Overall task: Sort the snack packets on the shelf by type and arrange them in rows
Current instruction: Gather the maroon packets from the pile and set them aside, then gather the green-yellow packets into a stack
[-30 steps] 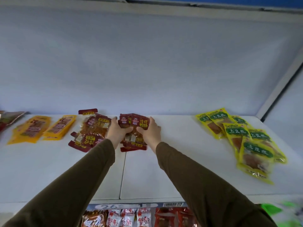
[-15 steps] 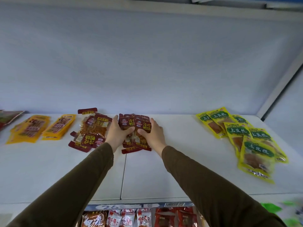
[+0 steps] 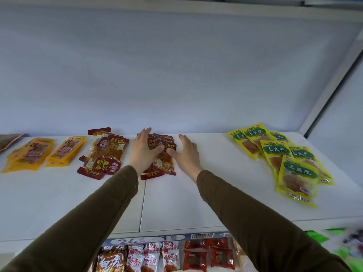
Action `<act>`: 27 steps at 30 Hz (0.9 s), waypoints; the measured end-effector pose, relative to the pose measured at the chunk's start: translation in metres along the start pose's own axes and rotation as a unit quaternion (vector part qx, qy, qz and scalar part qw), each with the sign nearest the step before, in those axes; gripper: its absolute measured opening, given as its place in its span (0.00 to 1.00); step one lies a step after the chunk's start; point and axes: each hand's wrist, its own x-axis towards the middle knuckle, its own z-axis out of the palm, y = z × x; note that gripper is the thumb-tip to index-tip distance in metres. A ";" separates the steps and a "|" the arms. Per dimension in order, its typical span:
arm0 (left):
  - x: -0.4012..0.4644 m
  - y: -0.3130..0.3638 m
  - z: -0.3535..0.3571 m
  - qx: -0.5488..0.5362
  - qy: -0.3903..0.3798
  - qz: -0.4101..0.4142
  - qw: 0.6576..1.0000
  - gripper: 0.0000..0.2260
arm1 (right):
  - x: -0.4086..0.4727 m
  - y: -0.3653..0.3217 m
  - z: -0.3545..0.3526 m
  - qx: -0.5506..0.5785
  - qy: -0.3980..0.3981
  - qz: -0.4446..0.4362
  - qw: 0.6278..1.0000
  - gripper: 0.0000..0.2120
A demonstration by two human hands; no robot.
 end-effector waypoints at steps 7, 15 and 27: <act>-0.008 0.051 0.031 0.064 -0.044 0.074 0.994 0.28 | -0.011 0.036 -0.064 -0.123 0.023 -0.029 0.992 0.32; -0.019 0.117 0.109 0.160 -0.069 0.142 0.974 0.27 | -0.019 0.109 -0.154 -0.227 0.027 -0.048 0.972 0.29; -0.049 0.215 0.232 0.169 -0.097 0.155 0.969 0.28 | -0.022 0.211 -0.275 -0.260 0.006 -0.104 0.960 0.28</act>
